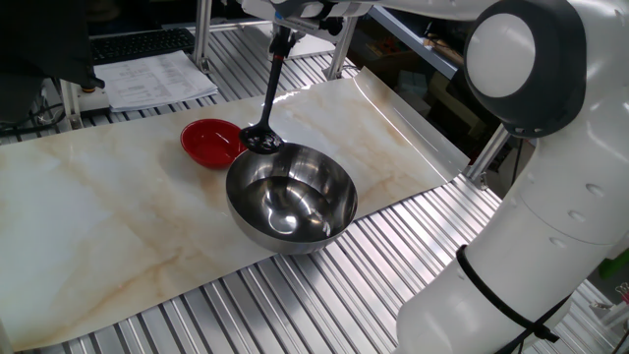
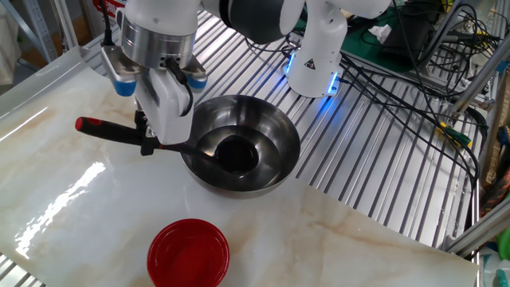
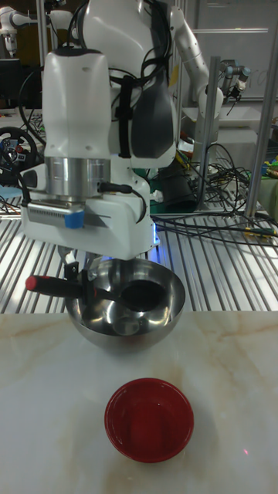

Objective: Scoop water with a large spoon from one bowl to another

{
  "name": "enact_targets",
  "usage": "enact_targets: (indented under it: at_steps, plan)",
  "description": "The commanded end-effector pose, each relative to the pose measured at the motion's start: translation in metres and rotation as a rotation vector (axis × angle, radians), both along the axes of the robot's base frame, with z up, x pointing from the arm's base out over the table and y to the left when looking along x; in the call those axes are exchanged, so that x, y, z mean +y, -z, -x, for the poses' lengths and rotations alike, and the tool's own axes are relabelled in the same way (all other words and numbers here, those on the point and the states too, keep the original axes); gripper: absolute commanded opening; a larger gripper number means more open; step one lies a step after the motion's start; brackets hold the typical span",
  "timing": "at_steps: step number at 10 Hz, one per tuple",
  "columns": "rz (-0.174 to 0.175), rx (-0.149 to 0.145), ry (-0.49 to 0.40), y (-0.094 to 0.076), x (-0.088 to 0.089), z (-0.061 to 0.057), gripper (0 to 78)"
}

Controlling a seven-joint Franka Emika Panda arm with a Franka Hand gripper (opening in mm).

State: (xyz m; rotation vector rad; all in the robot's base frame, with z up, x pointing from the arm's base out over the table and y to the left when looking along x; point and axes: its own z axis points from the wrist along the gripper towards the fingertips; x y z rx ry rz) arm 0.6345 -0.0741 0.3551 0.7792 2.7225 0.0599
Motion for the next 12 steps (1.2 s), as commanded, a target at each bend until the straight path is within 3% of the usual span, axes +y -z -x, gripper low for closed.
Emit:
enact_targets:
  at_steps: [1, 2, 7, 9, 12]
  plan:
    - [-0.019, 0.017, -0.008, -0.0023, -0.0003, -0.0007, 1.2]
    - [-0.043, 0.027, -0.023, -0.0023, -0.0003, -0.0007, 1.2]
    - [-0.023, 0.011, -0.066, -0.0023, -0.0003, -0.0007, 1.2]
    - [0.036, 0.010, -0.091, -0.0023, -0.0003, -0.0007, 1.2]
    - [0.054, -0.022, -0.092, -0.0023, -0.0003, -0.0007, 1.2]
